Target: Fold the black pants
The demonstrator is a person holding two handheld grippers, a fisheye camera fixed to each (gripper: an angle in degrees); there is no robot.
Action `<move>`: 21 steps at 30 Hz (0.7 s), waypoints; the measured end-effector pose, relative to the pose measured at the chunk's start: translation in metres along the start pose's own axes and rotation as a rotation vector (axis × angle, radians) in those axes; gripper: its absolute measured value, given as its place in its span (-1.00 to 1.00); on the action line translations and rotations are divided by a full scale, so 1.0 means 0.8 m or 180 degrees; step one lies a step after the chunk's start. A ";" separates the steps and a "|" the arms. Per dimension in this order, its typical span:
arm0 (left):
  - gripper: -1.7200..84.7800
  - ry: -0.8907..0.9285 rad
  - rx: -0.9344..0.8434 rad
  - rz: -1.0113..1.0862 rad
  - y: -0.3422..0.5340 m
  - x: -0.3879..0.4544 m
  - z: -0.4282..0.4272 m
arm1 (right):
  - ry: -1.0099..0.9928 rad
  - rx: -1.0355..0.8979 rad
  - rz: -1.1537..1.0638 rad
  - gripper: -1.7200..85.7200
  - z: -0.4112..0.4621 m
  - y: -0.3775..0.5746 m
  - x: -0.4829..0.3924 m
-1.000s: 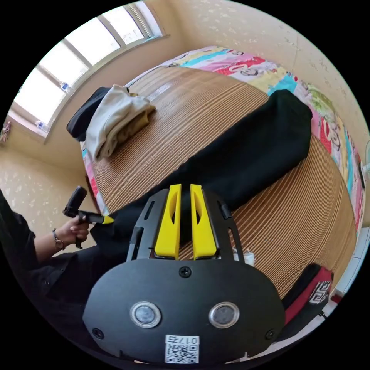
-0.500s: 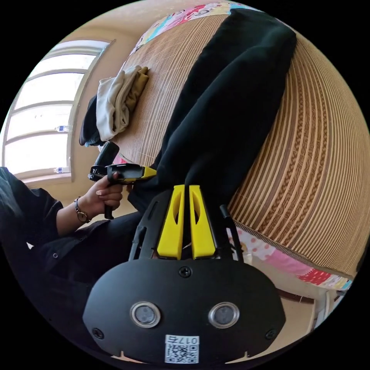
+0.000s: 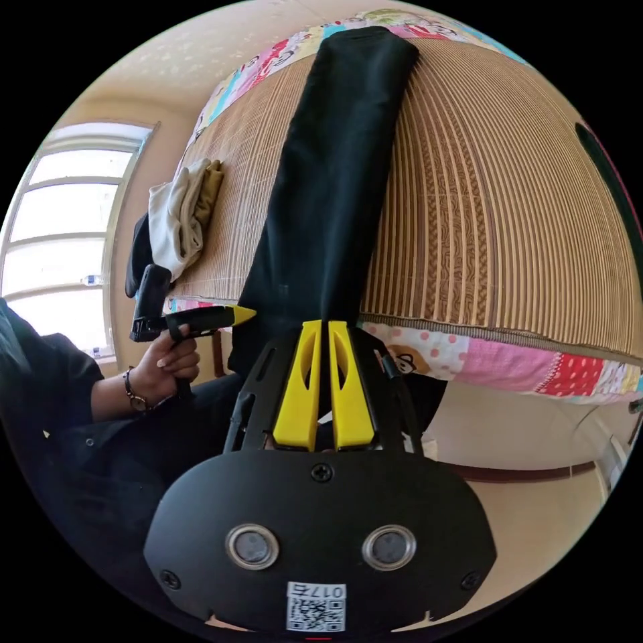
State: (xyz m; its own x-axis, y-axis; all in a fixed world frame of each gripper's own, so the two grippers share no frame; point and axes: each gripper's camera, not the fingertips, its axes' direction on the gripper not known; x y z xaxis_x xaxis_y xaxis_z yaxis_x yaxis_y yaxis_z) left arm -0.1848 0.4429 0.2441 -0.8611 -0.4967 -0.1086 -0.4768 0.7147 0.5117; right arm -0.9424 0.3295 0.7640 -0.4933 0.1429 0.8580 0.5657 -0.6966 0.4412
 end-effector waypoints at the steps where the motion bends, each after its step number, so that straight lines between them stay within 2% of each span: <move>1: -0.89 0.0043 -0.0011 0.0049 0.000 -0.001 0.002 | -0.0083 0.0064 0.0098 -0.90 -0.005 -0.001 -0.001; 4: -0.88 -0.0158 -0.0208 0.0102 -0.004 -0.009 0.025 | 0.0015 0.0174 0.0039 -0.90 -0.026 0.007 -0.016; 6: -0.86 -0.0705 -0.0389 0.0095 -0.012 -0.015 0.051 | 0.0045 0.0124 0.0107 -0.89 -0.031 0.011 -0.018; 8: -0.85 -0.0772 -0.0354 0.0125 -0.024 -0.013 0.054 | -0.0087 -0.0070 0.0266 -0.88 -0.041 0.007 -0.007; 12: -0.73 -0.0612 0.0448 0.0250 -0.071 -0.012 0.007 | -0.0456 0.0294 0.0408 -0.84 -0.100 -0.005 0.020; 16: -0.65 -0.0185 0.0522 0.0221 -0.169 -0.047 0.016 | -0.0829 0.0588 0.0678 -0.76 -0.149 -0.053 0.081; 21: -0.59 0.0003 0.0544 0.0408 -0.334 -0.059 0.076 | -0.1746 0.0632 0.0636 -0.64 -0.162 -0.162 0.137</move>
State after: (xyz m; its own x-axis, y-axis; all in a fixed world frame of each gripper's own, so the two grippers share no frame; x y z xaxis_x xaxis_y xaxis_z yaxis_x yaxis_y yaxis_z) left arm -0.0275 0.3050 0.0605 -0.9165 -0.3968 -0.0512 -0.3865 0.8451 0.3692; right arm -1.1556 0.3442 0.7671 0.0169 0.4007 0.9161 0.7504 -0.6106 0.2532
